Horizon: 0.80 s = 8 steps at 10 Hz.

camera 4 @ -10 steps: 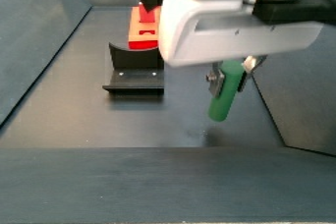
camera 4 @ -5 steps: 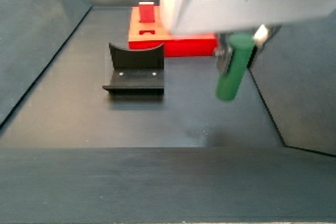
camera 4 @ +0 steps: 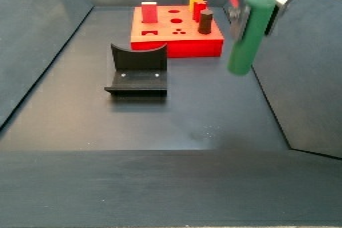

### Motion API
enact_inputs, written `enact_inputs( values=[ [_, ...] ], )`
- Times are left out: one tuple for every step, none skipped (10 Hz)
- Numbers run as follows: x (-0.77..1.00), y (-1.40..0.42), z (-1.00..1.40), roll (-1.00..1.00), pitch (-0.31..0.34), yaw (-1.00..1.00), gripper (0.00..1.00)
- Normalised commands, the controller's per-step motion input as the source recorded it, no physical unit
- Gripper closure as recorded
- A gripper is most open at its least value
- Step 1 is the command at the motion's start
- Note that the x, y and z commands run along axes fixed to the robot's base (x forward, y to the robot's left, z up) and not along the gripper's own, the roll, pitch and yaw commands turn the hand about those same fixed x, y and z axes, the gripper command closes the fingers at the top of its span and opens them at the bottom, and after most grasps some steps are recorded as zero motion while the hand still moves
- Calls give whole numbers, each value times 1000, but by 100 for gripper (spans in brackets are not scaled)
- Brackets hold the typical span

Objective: Pick up the round object. Move up. Move to above the board. Insert the round object.
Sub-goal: Move to above the board.

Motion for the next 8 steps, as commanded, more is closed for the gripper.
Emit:
enact_inputs(
  values=[
    [-34,-11,1000,19,94,-4,100],
    [-29,-8,1000,21,100,4,100],
    [-27,-6,1000,21,101,4,100],
    [-26,-3,1000,29,104,5,100],
    [-24,-3,1000,28,99,4,100],
    [-21,-2,1000,30,99,1,100],
    [-19,-1,1000,35,99,1,100],
    [-16,-2,1000,42,98,3,100]
  ],
)
